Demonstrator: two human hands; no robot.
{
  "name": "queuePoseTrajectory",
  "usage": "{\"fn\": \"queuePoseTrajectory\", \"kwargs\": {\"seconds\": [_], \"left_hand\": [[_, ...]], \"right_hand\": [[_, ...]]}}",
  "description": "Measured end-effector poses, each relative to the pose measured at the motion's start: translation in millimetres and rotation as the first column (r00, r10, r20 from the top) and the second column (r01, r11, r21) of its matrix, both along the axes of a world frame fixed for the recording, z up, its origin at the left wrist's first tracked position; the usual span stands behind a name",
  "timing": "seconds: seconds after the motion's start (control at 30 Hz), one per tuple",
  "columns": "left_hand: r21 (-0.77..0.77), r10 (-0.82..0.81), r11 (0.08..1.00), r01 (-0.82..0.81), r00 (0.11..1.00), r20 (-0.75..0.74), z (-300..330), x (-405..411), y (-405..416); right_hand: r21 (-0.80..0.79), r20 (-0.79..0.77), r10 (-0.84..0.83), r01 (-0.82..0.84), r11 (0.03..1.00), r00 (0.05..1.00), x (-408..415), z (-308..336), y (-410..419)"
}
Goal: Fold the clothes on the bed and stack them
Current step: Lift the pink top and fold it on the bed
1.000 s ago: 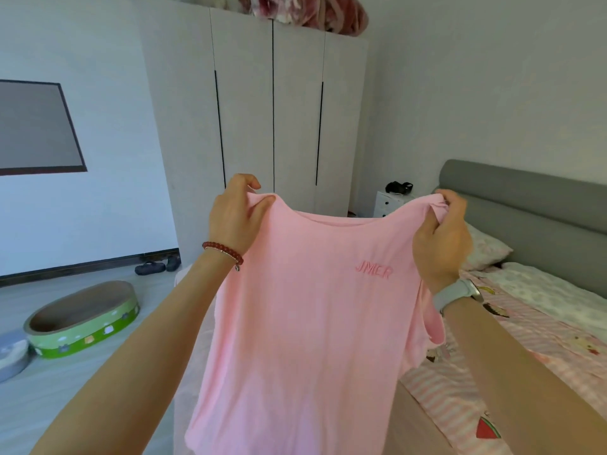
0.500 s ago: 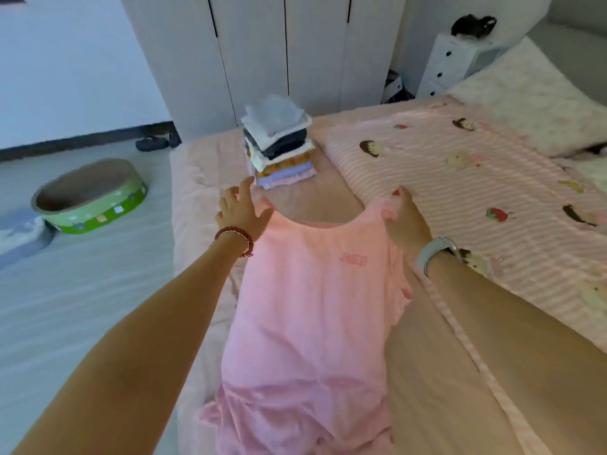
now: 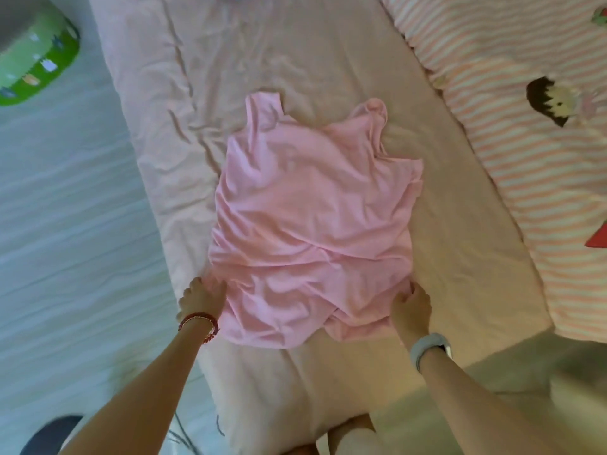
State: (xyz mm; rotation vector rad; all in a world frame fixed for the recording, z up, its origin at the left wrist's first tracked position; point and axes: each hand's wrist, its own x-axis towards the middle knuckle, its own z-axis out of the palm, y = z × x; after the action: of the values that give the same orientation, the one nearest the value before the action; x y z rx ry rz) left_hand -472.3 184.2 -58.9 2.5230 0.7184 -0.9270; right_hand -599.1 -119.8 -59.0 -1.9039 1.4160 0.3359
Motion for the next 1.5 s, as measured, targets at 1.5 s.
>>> {"fn": "queuePoseTrajectory", "kwargs": {"seconds": [1.5], "left_hand": [[0.056,-0.815,0.566,0.823,0.547,0.192,17.0,-6.9,-71.9]], "right_hand": [[-0.188,-0.010,0.602,-0.593,0.783,0.799,-19.4,16.2,23.5]]}}
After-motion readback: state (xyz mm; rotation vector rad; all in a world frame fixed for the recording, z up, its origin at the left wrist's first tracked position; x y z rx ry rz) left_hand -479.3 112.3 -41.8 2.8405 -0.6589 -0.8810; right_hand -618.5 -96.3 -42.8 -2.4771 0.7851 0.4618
